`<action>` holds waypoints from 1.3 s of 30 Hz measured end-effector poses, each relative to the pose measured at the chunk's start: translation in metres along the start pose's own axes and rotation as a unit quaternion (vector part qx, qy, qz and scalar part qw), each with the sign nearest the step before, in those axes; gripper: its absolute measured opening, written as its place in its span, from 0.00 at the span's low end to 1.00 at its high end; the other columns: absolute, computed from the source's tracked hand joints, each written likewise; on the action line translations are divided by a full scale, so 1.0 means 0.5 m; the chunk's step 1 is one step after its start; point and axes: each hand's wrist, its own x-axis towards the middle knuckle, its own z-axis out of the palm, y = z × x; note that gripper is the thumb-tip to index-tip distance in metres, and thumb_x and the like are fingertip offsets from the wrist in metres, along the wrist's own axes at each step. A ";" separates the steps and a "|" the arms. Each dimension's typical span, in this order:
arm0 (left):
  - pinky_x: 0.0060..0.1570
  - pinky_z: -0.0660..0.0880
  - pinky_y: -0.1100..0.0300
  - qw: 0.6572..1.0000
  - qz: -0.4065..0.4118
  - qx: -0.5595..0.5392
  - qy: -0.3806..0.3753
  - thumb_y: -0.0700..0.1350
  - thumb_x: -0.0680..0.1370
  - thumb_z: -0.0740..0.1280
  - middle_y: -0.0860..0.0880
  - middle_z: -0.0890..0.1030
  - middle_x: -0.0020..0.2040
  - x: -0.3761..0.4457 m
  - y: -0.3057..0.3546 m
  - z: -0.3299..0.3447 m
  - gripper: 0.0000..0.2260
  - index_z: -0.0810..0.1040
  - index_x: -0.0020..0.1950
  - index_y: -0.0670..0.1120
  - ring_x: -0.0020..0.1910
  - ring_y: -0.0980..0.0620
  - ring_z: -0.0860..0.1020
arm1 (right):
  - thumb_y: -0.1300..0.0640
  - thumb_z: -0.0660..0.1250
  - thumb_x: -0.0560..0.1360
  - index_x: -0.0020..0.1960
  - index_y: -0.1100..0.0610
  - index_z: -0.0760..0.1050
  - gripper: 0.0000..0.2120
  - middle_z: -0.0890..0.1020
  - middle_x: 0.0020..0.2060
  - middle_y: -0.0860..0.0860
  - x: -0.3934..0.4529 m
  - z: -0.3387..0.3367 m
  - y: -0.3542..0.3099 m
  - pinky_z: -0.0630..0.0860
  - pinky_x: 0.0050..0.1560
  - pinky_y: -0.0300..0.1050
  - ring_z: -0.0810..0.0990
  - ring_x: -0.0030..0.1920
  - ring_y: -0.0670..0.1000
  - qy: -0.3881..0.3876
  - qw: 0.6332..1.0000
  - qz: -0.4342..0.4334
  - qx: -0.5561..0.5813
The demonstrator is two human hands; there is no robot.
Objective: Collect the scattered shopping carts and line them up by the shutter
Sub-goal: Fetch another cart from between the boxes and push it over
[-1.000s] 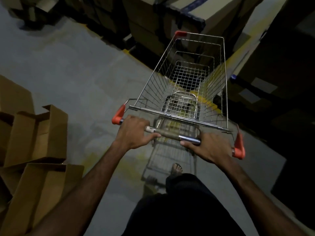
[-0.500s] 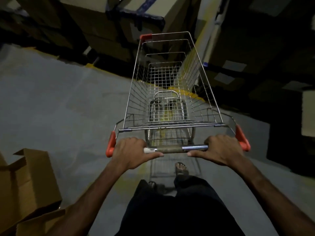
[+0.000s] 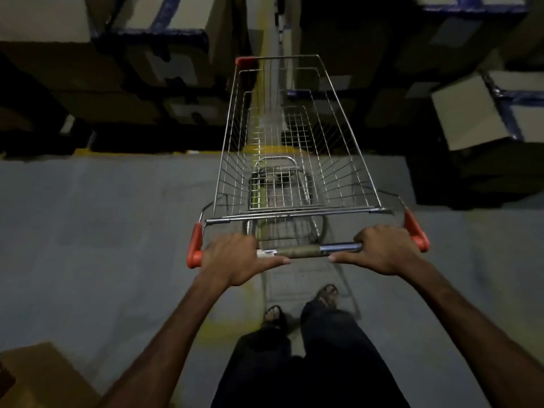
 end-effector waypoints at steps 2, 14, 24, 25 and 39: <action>0.32 0.71 0.58 0.999 0.034 0.012 0.002 0.87 0.69 0.49 0.53 0.77 0.31 -0.001 -0.010 0.004 0.41 0.77 0.35 0.50 0.31 0.55 0.76 | 0.08 0.43 0.58 0.34 0.50 0.78 0.48 0.79 0.29 0.45 -0.037 0.028 -0.019 0.70 0.34 0.41 0.78 0.32 0.45 0.006 0.999 0.039 0.019; 0.45 0.80 0.53 0.983 0.168 0.068 -0.037 0.86 0.68 0.51 0.54 0.74 0.30 -0.025 0.081 0.000 0.35 0.66 0.30 0.54 0.31 0.56 0.73 | 0.06 0.42 0.54 0.34 0.52 0.77 0.52 0.78 0.29 0.47 -0.279 0.146 -0.082 0.81 0.43 0.47 0.79 0.32 0.50 0.032 0.969 0.231 0.082; 0.38 0.75 0.56 0.950 0.276 0.140 -0.035 0.89 0.65 0.46 0.52 0.77 0.31 -0.053 0.272 0.050 0.44 0.76 0.33 0.50 0.32 0.54 0.76 | 0.07 0.44 0.56 0.31 0.53 0.76 0.51 0.78 0.27 0.47 -0.518 0.233 -0.059 0.78 0.38 0.45 0.78 0.29 0.49 0.056 0.931 0.337 0.124; 0.39 0.76 0.56 0.947 0.284 0.145 -0.038 0.89 0.65 0.46 0.52 0.78 0.31 -0.063 0.294 0.055 0.44 0.77 0.34 0.50 0.32 0.54 0.77 | 0.07 0.44 0.57 0.31 0.54 0.76 0.51 0.78 0.26 0.47 -0.547 0.242 -0.059 0.78 0.38 0.44 0.78 0.29 0.48 0.057 0.927 0.347 0.126; 0.38 0.74 0.56 0.861 0.460 0.210 -0.049 0.87 0.67 0.51 0.52 0.78 0.31 -0.187 0.645 0.121 0.40 0.77 0.34 0.51 0.32 0.55 0.76 | 0.07 0.45 0.58 0.33 0.51 0.75 0.48 0.79 0.29 0.47 -0.923 0.376 -0.091 0.79 0.41 0.45 0.79 0.32 0.49 0.079 0.824 0.529 0.187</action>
